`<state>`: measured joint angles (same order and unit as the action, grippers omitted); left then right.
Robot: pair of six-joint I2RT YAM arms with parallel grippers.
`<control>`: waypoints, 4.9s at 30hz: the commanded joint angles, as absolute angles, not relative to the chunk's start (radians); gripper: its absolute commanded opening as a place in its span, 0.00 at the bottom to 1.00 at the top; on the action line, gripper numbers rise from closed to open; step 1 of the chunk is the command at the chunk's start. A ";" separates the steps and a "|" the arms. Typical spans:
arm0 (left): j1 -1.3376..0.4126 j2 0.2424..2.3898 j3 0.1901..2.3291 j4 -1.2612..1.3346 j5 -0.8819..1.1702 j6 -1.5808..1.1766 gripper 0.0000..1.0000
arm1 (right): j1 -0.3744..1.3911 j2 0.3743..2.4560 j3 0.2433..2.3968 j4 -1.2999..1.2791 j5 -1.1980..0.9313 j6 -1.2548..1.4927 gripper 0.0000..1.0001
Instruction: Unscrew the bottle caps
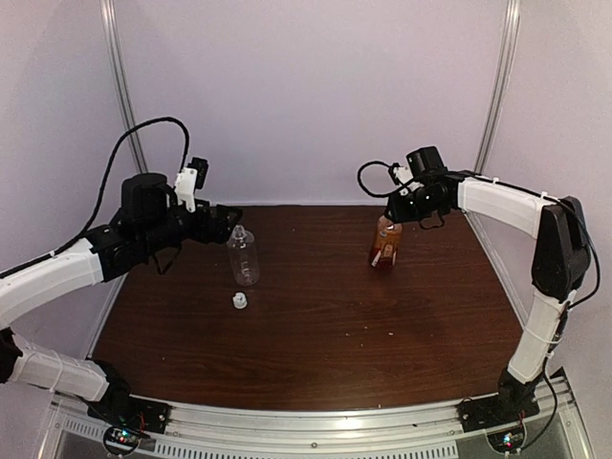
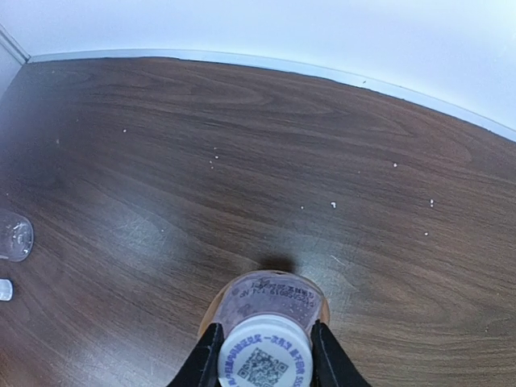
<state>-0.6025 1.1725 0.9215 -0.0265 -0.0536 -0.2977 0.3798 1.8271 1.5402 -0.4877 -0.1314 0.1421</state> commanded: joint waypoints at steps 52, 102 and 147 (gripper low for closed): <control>-0.910 1.440 1.015 0.187 0.197 0.065 0.80 | 0.803 1.489 1.486 -0.359 -0.519 0.338 0.05; -0.910 1.455 0.892 0.552 0.431 -0.197 0.35 | 0.818 1.432 1.463 -0.308 -0.505 0.284 0.69; -0.909 1.455 0.838 0.718 0.640 -0.309 0.28 | 0.821 1.441 1.476 -0.320 -0.785 0.059 0.00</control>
